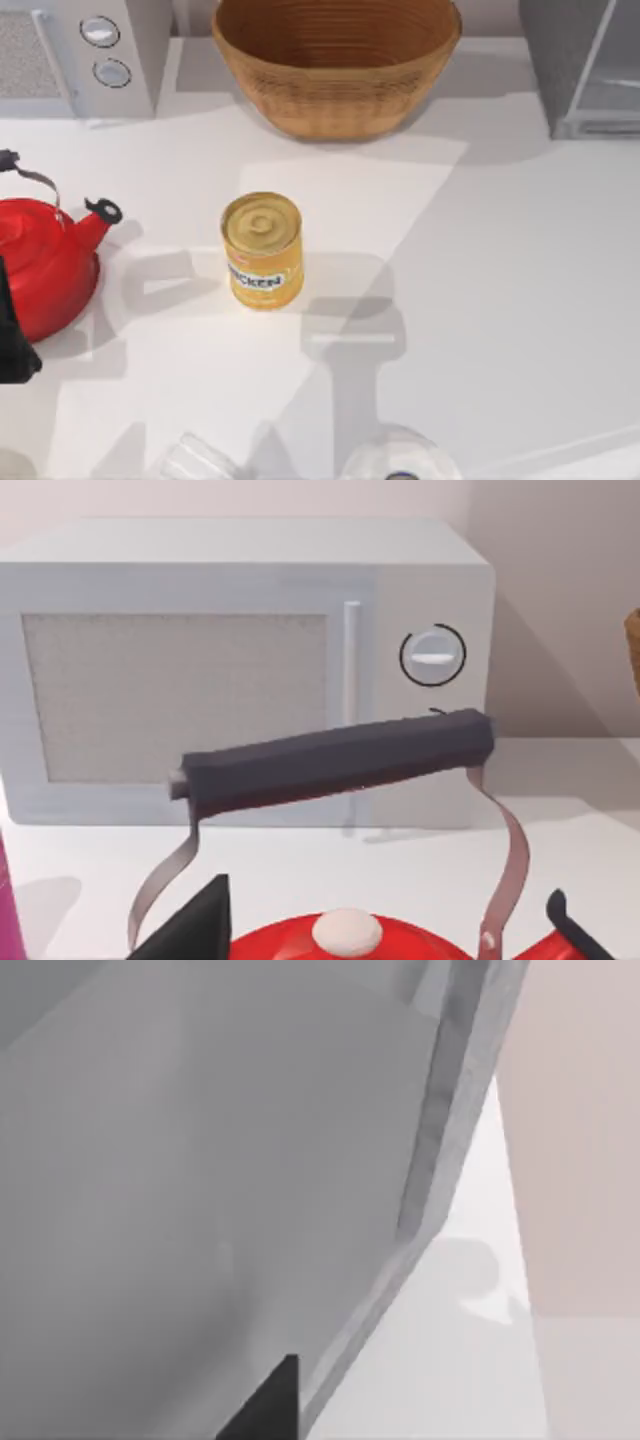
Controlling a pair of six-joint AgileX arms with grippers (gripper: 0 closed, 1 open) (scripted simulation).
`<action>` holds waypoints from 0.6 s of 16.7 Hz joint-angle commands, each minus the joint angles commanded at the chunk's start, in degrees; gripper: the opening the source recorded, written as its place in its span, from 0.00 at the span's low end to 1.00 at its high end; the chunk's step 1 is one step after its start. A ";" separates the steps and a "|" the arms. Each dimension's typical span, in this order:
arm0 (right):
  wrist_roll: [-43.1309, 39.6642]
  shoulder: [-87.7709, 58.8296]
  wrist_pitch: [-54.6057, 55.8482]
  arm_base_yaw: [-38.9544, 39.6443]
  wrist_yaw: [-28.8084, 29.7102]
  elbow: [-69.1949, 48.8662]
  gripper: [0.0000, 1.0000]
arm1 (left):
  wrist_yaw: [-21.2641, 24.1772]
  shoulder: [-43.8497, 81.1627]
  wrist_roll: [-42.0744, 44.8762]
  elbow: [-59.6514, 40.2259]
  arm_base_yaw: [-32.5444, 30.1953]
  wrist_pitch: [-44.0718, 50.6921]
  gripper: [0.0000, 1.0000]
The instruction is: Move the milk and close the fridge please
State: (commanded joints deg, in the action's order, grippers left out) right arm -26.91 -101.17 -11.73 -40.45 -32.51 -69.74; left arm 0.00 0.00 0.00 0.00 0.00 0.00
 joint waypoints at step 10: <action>12.30 4.63 7.72 20.11 15.44 6.15 1.00 | 0.00 0.00 0.00 0.00 0.00 0.00 1.00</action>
State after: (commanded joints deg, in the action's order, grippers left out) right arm -14.61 -96.53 -4.01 -20.34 -17.07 -63.59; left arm 0.00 0.00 0.00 0.00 0.00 0.00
